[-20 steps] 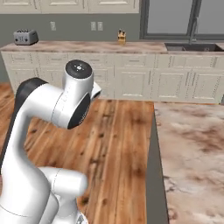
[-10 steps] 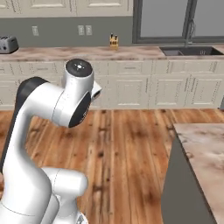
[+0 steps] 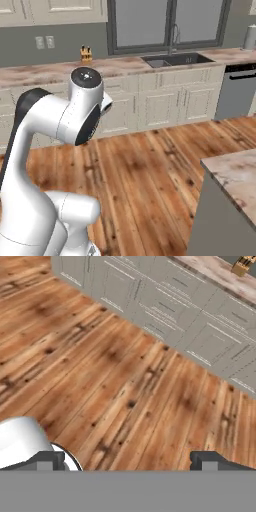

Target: Turn on the burner for the pot on the stove. Wait thirty seconds for the pot to heat up. Then add the eggplant to the pot.

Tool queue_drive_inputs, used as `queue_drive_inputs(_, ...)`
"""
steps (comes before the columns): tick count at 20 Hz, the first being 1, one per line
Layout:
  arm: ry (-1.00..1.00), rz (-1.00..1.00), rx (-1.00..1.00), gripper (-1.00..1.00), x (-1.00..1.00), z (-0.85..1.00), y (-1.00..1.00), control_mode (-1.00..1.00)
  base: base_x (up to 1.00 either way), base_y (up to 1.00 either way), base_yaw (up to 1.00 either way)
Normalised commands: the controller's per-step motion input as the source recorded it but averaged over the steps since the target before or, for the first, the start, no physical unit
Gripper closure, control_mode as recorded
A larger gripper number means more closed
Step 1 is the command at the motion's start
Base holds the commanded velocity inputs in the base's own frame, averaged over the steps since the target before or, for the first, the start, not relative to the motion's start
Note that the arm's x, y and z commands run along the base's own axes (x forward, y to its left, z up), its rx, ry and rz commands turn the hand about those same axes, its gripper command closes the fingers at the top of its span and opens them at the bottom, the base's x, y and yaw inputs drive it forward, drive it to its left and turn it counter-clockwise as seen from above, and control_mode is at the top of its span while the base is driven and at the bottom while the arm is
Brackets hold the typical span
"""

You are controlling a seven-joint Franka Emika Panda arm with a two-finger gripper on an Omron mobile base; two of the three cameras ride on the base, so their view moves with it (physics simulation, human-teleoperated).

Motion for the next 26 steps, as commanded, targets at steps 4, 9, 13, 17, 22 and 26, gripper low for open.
queue_drive_inputs(4,0.00,0.00,0.00,-1.00,0.00,0.00,0.00,1.00,1.00,0.62,-0.60)
queue_drive_inputs(9,0.00,0.00,0.00,-1.00,0.00,0.00,0.00,1.00,1.00,0.78,-0.61)
queue_drive_inputs(13,0.00,0.00,0.00,-1.00,0.00,0.00,0.00,1.00,1.00,0.89,-0.58)
queue_drive_inputs(17,0.00,0.00,0.00,-1.00,0.00,0.00,0.00,1.00,1.00,0.81,-0.60)
queue_drive_inputs(22,0.00,0.00,0.00,-1.00,0.00,0.00,0.00,1.00,1.00,0.69,-0.58)
queue_drive_inputs(26,0.00,0.00,0.00,-1.00,0.00,0.00,0.00,1.00,1.00,0.73,-0.41)
